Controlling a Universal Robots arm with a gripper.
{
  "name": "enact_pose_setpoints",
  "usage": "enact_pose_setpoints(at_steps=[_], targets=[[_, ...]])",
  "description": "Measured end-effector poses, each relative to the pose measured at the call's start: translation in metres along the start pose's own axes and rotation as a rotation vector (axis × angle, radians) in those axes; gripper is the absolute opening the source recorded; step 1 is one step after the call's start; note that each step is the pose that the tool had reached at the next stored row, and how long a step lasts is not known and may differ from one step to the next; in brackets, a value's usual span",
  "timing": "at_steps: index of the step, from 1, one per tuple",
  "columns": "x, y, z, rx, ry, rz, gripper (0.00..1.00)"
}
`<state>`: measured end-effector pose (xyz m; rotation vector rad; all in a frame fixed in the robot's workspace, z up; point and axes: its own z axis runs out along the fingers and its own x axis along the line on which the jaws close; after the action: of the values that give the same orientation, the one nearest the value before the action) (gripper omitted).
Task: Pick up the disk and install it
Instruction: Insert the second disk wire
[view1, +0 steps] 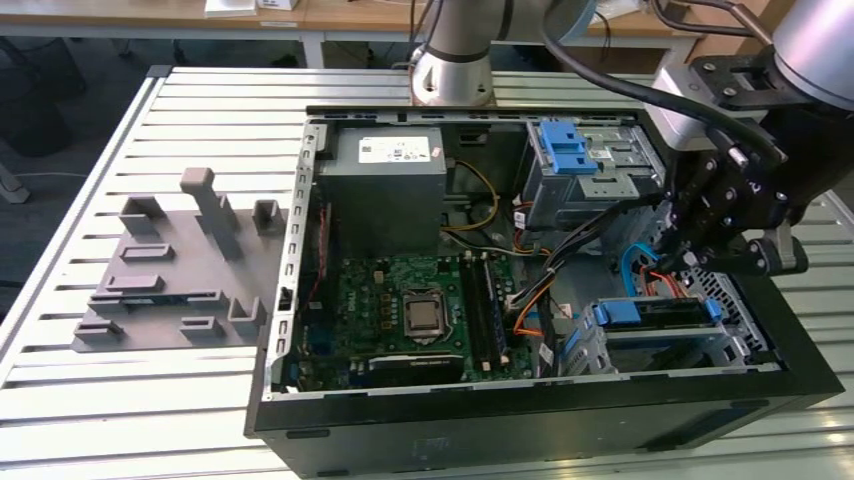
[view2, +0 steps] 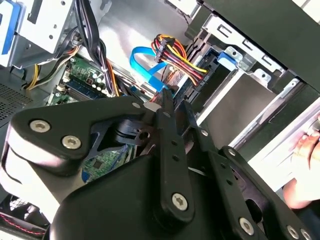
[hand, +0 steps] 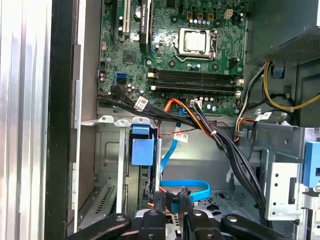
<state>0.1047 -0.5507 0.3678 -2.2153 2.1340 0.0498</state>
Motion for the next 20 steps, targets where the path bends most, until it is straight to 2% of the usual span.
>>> enact_pose_setpoints(at_steps=[1, 9, 12, 14, 15, 16, 20], targets=[[-0.0001, 0.0003, 0.0004, 0.0, 0.0001, -0.001, 0.25], [-0.0025, 0.001, 0.0096, -0.0004, 0.0, -0.005, 0.25], [-0.0027, 0.0011, 0.0126, -0.0005, 0.003, -0.005, 0.25], [-0.0026, 0.0011, 0.014, -0.0005, 0.0046, -0.005, 0.24], [-0.0026, 0.0011, 0.0145, -0.0006, 0.0047, -0.005, 0.17], [-0.0026, 0.0012, 0.0149, -0.0006, 0.0047, -0.005, 0.16], [-0.0022, 0.0013, 0.0168, -0.0006, 0.0046, -0.006, 0.16]])
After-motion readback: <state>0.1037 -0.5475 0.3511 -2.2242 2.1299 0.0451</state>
